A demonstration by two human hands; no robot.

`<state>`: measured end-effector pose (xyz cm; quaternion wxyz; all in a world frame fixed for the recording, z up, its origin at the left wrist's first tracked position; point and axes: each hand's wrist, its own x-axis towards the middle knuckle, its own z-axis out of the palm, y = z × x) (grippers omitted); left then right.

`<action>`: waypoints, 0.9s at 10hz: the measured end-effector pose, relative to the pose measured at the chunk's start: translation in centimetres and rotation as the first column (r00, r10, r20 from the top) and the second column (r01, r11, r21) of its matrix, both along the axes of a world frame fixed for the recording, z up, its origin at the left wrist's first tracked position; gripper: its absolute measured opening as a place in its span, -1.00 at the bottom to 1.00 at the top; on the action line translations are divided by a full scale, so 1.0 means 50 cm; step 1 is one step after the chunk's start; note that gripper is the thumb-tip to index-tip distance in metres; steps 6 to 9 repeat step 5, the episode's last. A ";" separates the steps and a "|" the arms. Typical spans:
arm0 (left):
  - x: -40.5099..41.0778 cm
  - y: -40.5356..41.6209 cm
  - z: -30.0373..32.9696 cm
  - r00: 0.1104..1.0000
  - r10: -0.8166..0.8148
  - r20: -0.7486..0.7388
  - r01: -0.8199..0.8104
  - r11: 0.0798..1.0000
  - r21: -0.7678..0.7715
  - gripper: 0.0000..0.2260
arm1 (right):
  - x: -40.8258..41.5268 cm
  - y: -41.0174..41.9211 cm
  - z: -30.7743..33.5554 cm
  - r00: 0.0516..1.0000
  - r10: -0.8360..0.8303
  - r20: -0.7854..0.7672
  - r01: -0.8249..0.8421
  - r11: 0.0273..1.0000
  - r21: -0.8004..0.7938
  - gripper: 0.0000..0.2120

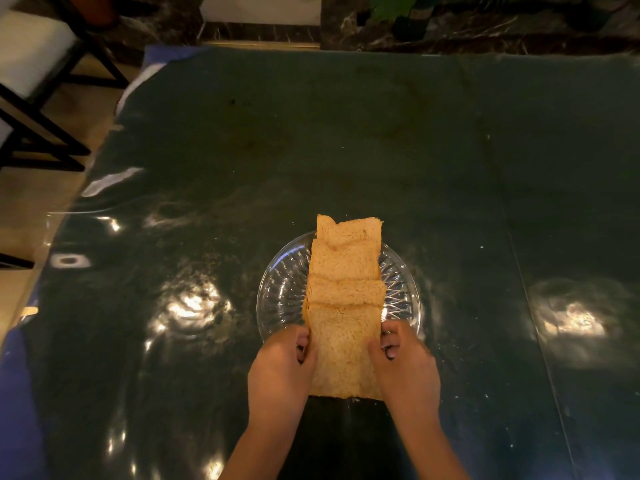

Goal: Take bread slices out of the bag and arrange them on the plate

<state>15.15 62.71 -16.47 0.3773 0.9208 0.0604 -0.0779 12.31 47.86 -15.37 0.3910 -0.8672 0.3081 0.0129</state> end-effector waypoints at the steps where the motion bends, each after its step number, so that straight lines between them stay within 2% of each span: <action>1: -0.006 -0.001 -0.003 1.000 0.014 -0.007 -0.014 0.999 -0.034 -0.97 | -0.004 0.004 -0.001 1.000 -0.010 -0.010 0.010 1.000 0.010 -0.88; 3: -0.009 0.011 -0.008 0.999 0.013 -0.038 -0.015 0.998 -0.065 -0.91 | -0.009 0.000 -0.008 0.996 0.033 -0.087 -0.032 0.999 0.018 -0.89; 4: 0.009 0.016 0.011 0.999 -0.004 -0.033 0.002 0.997 -0.073 -0.90 | -0.006 -0.012 0.006 0.993 0.055 -0.101 -0.054 0.998 0.013 -0.80; 9: 0.047 0.026 0.030 1.000 -0.007 -0.011 0.006 0.997 -0.083 -0.87 | 0.012 -0.028 0.025 0.997 0.043 -0.071 -0.042 0.999 0.016 -0.77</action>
